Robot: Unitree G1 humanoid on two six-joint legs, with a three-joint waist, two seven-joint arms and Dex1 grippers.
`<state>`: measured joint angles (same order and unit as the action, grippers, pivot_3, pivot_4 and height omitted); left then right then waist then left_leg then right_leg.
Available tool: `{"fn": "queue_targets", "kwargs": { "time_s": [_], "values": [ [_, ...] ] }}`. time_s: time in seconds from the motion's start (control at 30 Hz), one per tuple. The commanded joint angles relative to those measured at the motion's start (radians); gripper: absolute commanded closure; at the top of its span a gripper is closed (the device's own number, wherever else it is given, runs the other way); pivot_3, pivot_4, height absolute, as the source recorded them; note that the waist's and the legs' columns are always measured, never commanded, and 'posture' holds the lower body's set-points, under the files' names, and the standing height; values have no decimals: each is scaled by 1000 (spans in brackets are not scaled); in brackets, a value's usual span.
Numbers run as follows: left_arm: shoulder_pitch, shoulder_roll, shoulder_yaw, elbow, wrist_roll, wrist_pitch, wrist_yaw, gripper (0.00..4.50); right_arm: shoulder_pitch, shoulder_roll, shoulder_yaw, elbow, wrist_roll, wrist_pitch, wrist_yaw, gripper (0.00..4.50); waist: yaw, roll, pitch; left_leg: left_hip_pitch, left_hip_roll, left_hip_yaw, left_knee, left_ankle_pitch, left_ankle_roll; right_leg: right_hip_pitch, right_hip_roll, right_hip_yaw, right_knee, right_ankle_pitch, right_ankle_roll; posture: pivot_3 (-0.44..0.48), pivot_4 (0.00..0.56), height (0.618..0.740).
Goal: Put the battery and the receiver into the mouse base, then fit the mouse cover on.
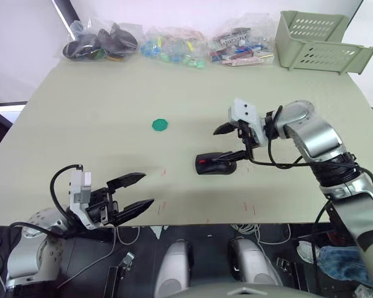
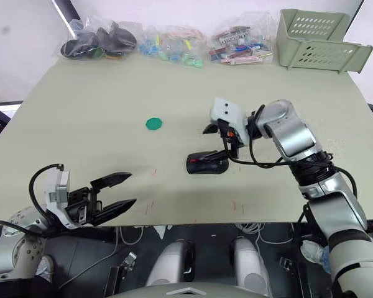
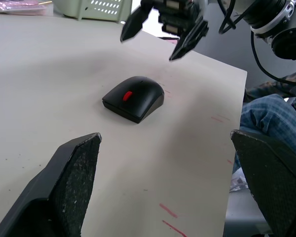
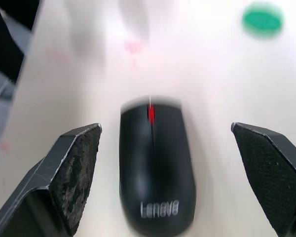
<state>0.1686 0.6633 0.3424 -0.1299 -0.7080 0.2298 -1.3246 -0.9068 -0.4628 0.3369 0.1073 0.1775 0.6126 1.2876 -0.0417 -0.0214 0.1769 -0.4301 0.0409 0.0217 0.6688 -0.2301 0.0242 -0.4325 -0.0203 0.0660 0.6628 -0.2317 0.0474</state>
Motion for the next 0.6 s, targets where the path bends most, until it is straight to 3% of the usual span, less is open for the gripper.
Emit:
{"fn": "queue_targets", "kwargs": {
  "time_s": [0.03,0.1,0.6],
  "values": [
    [8,-1,13,-11,-3,-18,1,0,15,22,-13,-69,32,30,-38,857,0,0,0,0,0,0,0,0,0,0,0,0,0,0,0,0,150,740],
    [7,-1,14,-9,-4,-18,1,0,21,39,0,-72,22,24,-67,1793,0,0,0,0,0,0,0,0,0,0,0,0,0,0,0,0,150,740],
    [0,5,17,-6,-3,-12,6,0,53,142,90,-9,-32,10,-178,1793,0,0,0,0,0,0,0,0,0,0,0,0,0,-1,-1,0,150,740]
  ]
}}
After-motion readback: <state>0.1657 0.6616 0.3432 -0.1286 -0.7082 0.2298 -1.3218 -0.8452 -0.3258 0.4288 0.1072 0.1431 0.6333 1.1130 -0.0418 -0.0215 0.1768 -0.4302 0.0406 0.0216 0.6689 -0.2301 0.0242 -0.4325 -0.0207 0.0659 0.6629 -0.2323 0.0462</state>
